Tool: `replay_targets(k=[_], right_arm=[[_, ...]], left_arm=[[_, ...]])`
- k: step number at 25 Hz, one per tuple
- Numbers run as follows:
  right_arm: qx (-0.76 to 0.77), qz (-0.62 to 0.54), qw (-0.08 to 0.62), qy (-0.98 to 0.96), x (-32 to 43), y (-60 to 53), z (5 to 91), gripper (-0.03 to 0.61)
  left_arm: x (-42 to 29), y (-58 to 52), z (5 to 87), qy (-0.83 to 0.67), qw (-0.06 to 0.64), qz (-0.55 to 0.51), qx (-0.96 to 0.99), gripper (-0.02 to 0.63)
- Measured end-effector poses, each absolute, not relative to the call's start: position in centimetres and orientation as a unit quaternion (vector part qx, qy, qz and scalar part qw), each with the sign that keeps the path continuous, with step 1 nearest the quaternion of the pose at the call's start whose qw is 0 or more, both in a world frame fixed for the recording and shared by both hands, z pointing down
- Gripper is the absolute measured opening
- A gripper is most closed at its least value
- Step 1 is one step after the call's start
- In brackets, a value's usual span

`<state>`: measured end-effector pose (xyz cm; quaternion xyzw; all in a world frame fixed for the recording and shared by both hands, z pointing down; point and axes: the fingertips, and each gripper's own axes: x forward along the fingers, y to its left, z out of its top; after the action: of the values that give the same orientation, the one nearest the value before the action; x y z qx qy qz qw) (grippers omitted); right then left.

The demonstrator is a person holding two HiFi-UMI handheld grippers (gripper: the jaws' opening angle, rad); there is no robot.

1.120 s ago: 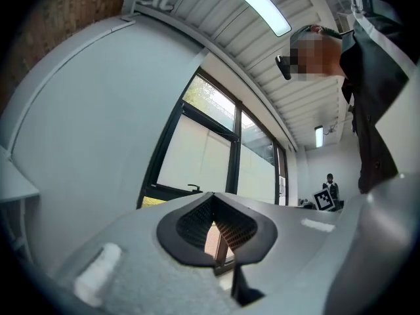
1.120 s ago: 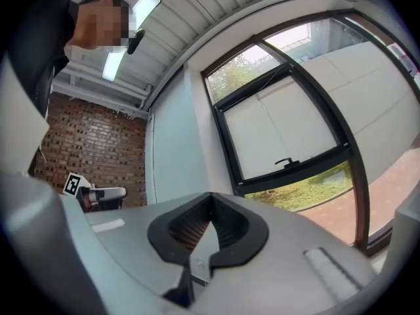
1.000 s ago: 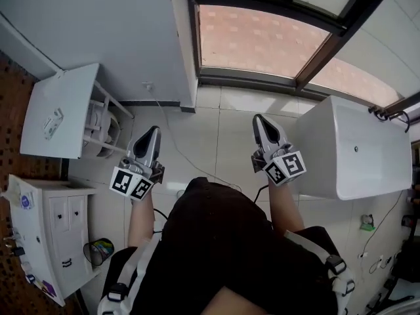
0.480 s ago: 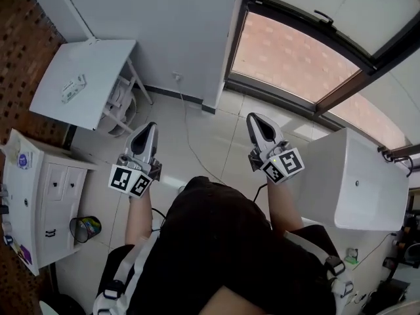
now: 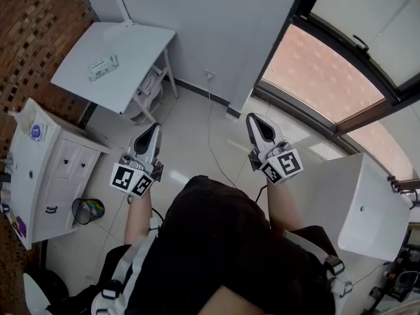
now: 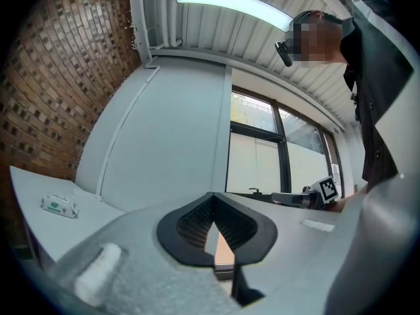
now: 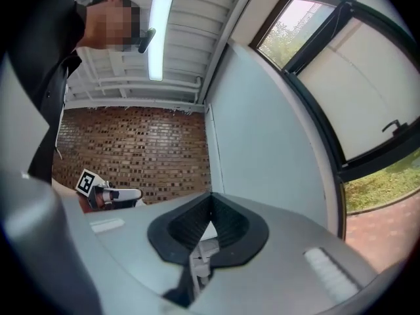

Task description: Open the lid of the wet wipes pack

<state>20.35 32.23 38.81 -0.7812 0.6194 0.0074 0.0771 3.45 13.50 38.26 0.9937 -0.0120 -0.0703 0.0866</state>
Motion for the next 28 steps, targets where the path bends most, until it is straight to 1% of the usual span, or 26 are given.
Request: replay_targets(k=[8, 12, 16, 19, 23, 28], right_arm=[[-0.702, -0.017, 0.075, 0.708, 15.6, 21.4, 40.3, 0.005], [-0.658, -0.021, 0.057, 0.751, 12.3, 17.6, 40.5, 0.005], [-0.621, -0.043, 0.103, 0.776, 11.4, 15.2, 39.1, 0.005], [-0.594, -0.040, 0.103, 0.797, 11.1, 13.4, 38.7, 0.005], [-0.554, -0.045, 0.092, 0.826, 10.8, 10.7, 39.3, 0.005], [-0.508, -0.072, 0.131, 0.848, 9.3, 8.0, 38.4, 0.005]], left_arm=[[-5.6, 7.2, 38.9, -0.136, 0.081, -0.079, 0.984, 0.000], [-9.6, 5.8, 39.7, -0.199, 0.088, -0.080, 0.973, 0.000], [-11.5, 5.5, 40.3, -0.246, 0.097, -0.086, 0.961, 0.000], [-11.9, 5.3, 40.5, -0.275, 0.102, -0.093, 0.952, 0.000], [-12.1, 5.8, 39.6, -0.303, 0.082, -0.098, 0.944, 0.000], [-14.7, 5.2, 39.6, -0.370, 0.090, -0.087, 0.921, 0.001]])
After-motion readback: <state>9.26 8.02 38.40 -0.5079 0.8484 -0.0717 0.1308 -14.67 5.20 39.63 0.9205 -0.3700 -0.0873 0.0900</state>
